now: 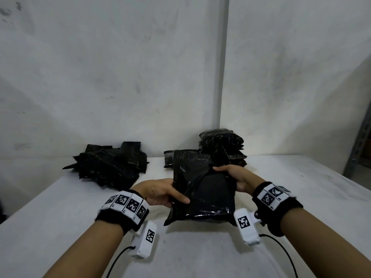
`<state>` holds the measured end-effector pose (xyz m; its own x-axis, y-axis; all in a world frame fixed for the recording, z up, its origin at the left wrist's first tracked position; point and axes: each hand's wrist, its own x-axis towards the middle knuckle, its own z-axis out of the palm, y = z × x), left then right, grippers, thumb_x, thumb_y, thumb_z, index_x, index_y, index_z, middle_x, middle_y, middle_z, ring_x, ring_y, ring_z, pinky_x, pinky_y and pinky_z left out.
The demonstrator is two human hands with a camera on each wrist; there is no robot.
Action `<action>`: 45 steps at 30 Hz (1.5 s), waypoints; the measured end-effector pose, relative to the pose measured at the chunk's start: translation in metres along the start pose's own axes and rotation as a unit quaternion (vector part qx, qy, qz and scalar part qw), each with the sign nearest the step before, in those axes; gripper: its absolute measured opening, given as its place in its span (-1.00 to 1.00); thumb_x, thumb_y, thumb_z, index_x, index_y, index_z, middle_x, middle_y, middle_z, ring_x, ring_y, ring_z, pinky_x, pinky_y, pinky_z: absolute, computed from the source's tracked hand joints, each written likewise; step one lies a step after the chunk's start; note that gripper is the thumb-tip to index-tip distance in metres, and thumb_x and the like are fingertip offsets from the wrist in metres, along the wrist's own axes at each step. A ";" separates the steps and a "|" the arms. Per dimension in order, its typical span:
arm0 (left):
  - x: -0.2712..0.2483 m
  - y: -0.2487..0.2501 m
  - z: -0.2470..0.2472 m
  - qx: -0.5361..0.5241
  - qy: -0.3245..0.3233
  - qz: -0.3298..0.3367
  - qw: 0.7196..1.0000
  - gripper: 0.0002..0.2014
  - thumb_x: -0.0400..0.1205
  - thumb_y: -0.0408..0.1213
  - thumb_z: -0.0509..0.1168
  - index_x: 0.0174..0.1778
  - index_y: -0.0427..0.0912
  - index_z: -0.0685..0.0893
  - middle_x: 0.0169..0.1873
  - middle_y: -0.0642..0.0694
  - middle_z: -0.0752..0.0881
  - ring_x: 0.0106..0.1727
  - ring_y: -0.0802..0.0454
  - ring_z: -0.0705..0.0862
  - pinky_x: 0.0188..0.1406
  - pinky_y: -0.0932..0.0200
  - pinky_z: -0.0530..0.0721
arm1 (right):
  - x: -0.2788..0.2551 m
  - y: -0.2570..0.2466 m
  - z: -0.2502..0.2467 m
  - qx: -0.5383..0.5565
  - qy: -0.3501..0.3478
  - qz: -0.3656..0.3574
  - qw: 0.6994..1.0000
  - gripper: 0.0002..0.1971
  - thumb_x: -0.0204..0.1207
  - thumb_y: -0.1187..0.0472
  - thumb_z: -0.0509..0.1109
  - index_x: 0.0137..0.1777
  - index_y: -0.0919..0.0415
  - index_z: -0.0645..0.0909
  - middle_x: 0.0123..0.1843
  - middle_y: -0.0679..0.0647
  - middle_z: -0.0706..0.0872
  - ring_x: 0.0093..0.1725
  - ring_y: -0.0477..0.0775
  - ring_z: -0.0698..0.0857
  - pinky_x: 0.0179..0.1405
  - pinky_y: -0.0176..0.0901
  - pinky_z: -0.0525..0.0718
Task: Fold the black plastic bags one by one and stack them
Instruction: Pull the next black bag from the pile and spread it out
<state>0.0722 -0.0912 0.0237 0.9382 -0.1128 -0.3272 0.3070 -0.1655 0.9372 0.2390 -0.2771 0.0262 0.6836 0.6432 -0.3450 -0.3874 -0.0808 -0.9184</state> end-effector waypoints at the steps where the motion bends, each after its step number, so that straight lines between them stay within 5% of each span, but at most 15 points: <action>1: 0.000 -0.001 -0.001 -0.012 -0.006 -0.002 1.000 -0.71 0.55 -0.57 0.34 0.14 -0.20 0.68 0.04 -0.11 0.78 0.08 -0.01 0.74 0.06 0.10 0.71 | 0.001 0.001 -0.001 0.001 0.003 0.003 1.000 -0.85 0.62 0.31 0.34 0.02 0.40 0.68 -0.25 0.22 0.82 -0.35 0.09 0.81 -0.33 -0.16 0.80; 8: 0.002 -0.014 0.000 0.035 -0.061 -0.059 0.996 -0.63 0.56 -0.64 0.31 0.19 -0.16 0.66 0.03 -0.08 0.79 0.04 0.05 0.77 -0.06 0.21 0.75 | 0.007 0.014 -0.006 -0.033 0.011 0.042 0.998 -0.82 0.65 0.27 0.31 -0.07 0.40 0.67 -0.33 0.22 0.81 -0.43 0.09 0.80 -0.42 -0.18 0.78; 12: 0.004 -0.018 0.000 0.008 -0.084 -0.093 0.992 -0.74 0.62 -0.57 0.24 0.14 -0.24 0.68 -0.08 -0.09 0.81 -0.08 0.07 0.79 -0.09 0.21 0.76 | 0.012 0.023 -0.010 -0.059 -0.016 0.075 0.995 -0.75 0.61 0.15 0.38 0.08 0.37 0.69 -0.11 0.24 0.83 -0.24 0.12 0.83 -0.20 -0.10 0.81; 14: 0.004 -0.018 0.001 -0.006 -0.081 -0.106 0.991 -0.80 0.64 -0.39 0.30 0.17 -0.22 0.67 -0.05 -0.10 0.81 -0.08 0.04 0.79 -0.11 0.18 0.76 | 0.013 0.025 -0.013 -0.069 -0.046 0.084 0.993 -0.70 0.57 0.15 0.42 0.15 0.38 0.68 0.01 0.25 0.81 -0.13 0.12 0.83 -0.12 -0.09 0.81; 18: 0.012 -0.024 -0.005 -0.042 0.034 -0.068 0.996 -0.56 0.53 -0.11 0.40 0.26 -0.27 0.65 0.13 -0.13 0.78 0.16 0.01 0.74 0.13 0.19 0.70 | 0.012 0.027 -0.014 -0.127 -0.066 0.067 0.987 -0.67 0.49 0.30 0.48 0.22 0.40 0.65 0.09 0.26 0.78 -0.03 0.12 0.80 -0.02 -0.10 0.80; 23: 0.029 -0.029 -0.014 -0.126 0.157 0.021 0.979 -0.50 0.52 -0.04 0.41 0.27 -0.32 0.65 0.11 -0.16 0.77 0.05 -0.01 0.74 -0.05 0.18 0.71 | 0.013 0.026 -0.015 -0.131 -0.080 0.024 0.988 -0.66 0.39 0.35 0.51 0.18 0.33 0.67 0.06 0.19 0.80 0.00 0.09 0.78 0.05 -0.10 0.76; 28: 0.043 -0.028 -0.019 -0.188 0.247 0.087 0.947 -0.68 0.63 -0.38 0.34 0.29 -0.40 0.61 0.16 -0.34 0.73 -0.04 -0.11 0.74 -0.09 0.09 0.75 | 0.012 0.023 -0.019 -0.155 -0.096 0.012 0.983 -0.59 0.47 0.07 0.50 0.28 0.21 0.64 0.12 0.11 0.78 0.00 0.06 0.77 0.09 -0.01 0.75; 30: 0.047 -0.029 -0.022 -0.190 0.249 0.084 0.946 -0.68 0.63 -0.42 0.32 0.31 -0.38 0.61 0.15 -0.32 0.74 -0.02 -0.12 0.75 -0.11 0.10 0.74 | 0.014 0.022 -0.023 -0.123 -0.076 0.009 0.989 -0.69 0.59 0.08 0.40 0.26 0.19 0.64 0.08 0.10 0.75 -0.05 0.06 0.76 0.01 0.01 0.78; 33: 0.047 -0.028 -0.023 -0.172 0.241 0.063 0.953 -0.69 0.65 -0.24 0.33 0.26 -0.31 0.66 0.03 -0.19 0.75 -0.08 -0.04 0.73 -0.20 0.17 0.70 | 0.015 0.021 -0.028 -0.192 -0.009 -0.005 0.981 -0.77 0.57 0.10 0.44 0.17 0.14 0.69 0.06 0.03 0.74 -0.04 0.02 0.70 -0.09 -0.14 0.67; 38: 0.045 -0.025 -0.033 -0.065 0.303 0.055 0.949 -0.70 0.61 -0.11 0.37 0.22 -0.14 0.71 0.15 -0.03 0.69 0.14 0.03 0.58 0.02 0.16 0.50 | 0.019 0.019 -0.035 -0.161 0.028 -0.048 0.985 -0.81 0.53 0.23 0.50 0.10 0.25 0.71 -0.23 0.00 0.63 -0.48 -0.15 0.43 -0.52 -0.41 0.45; 40: 0.042 -0.023 -0.035 -0.016 0.319 0.031 0.947 -0.73 0.58 -0.10 0.39 0.12 -0.16 0.72 -0.04 0.01 0.64 -0.11 0.09 0.54 -0.15 0.19 0.44 | 0.020 0.020 -0.038 -0.175 0.030 -0.056 0.983 -0.76 0.51 0.20 0.52 0.14 0.27 0.72 -0.17 0.05 0.62 -0.50 -0.15 0.39 -0.45 -0.40 0.50; 42: 0.037 -0.020 -0.038 -0.023 0.313 0.014 0.949 -0.84 0.57 -0.16 0.40 -0.08 -0.17 0.64 -0.37 0.02 0.45 -0.51 0.15 0.31 -0.55 0.32 0.23 | 0.018 0.020 -0.038 -0.195 0.023 -0.060 0.979 -0.71 0.50 0.15 0.53 0.18 0.23 0.73 -0.09 0.04 0.64 -0.50 -0.14 0.38 -0.37 -0.35 0.58; 45: 0.030 -0.019 -0.039 -0.043 0.287 -0.020 0.957 -0.81 0.60 -0.19 0.38 -0.27 -0.12 0.54 -0.60 0.09 0.38 -0.66 0.22 0.23 -0.71 0.40 0.06 | 0.014 0.020 -0.038 -0.182 0.002 -0.042 0.982 -0.71 0.50 0.16 0.53 0.18 0.27 0.72 -0.08 0.05 0.64 -0.48 -0.16 0.53 -0.32 -0.34 0.67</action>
<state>0.1007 -0.0532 0.0010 0.8507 0.4533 -0.2660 0.3337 -0.0750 0.9397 0.2640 -0.2983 -0.0047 0.7066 0.6560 -0.2655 -0.0830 -0.2958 -0.9516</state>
